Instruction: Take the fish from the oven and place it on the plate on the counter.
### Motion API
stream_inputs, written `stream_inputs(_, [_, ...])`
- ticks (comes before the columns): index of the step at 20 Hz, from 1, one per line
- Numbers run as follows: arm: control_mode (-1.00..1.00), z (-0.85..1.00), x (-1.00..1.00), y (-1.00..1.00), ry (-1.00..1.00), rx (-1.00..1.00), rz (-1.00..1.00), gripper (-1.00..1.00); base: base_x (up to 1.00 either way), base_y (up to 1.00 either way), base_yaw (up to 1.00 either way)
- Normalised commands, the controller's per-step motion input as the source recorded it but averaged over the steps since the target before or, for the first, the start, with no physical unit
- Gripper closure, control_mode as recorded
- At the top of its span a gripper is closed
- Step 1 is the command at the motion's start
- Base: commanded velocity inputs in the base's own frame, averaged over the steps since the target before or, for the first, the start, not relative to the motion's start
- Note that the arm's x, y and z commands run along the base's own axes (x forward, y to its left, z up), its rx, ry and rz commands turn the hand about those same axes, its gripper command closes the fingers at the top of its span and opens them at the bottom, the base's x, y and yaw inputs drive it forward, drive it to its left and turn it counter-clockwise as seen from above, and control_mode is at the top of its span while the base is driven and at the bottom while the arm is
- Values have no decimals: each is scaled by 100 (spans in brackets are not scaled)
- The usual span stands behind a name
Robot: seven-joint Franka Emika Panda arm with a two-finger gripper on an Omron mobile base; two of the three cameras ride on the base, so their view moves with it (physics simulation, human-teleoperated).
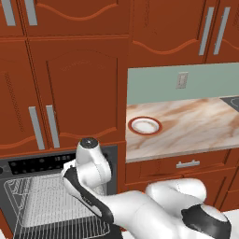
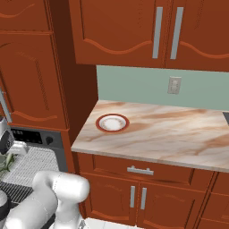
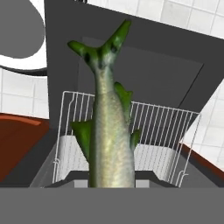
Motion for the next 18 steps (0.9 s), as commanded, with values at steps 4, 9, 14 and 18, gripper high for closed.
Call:
stream_inputs(4, [-100,100,0,-42,0,0,-1,100,0,0,0])
stream_inputs(9, [-100,100,-18,-48,0,1,-3,100,0,0,0])
stream_inputs(14, [-100,100,-31,-63,0,1,-2,100,0,0,0])
stream_inputs(18, [-100,100,-9,-70,-3,0,-3,100,0,0,0])
